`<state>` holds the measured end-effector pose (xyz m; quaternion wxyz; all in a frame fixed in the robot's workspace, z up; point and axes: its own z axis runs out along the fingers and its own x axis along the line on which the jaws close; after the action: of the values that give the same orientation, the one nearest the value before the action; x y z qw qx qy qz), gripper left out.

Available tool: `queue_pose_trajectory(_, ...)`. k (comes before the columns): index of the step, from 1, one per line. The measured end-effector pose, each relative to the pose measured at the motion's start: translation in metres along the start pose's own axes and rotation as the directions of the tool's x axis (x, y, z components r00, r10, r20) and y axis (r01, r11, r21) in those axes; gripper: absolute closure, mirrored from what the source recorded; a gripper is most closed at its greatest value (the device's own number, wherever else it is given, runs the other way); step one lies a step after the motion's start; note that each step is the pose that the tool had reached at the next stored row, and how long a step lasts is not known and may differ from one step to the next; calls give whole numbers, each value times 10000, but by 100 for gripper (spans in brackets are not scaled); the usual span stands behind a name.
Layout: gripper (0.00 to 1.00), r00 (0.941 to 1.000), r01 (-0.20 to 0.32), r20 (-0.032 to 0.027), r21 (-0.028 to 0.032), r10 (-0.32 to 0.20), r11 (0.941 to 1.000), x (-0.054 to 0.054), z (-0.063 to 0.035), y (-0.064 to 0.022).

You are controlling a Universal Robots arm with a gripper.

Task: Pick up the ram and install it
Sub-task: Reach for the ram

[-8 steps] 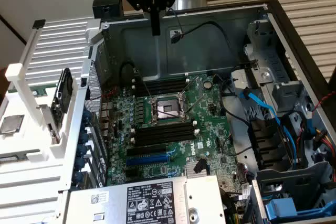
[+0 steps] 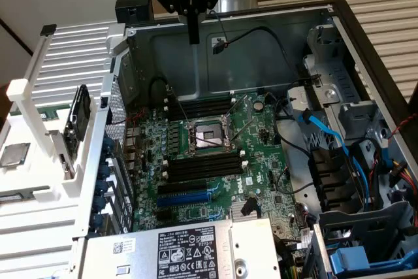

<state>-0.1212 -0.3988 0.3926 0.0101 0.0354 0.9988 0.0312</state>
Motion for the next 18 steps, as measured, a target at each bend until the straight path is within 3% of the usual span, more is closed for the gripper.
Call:
queue_pose_trajectory(8,90,10000,0,-1,-1,0,10000,44,-2,-3)
queue_pose_trajectory(18,90,10000,-1,-1,-2,1,10000,482,-11,-34)
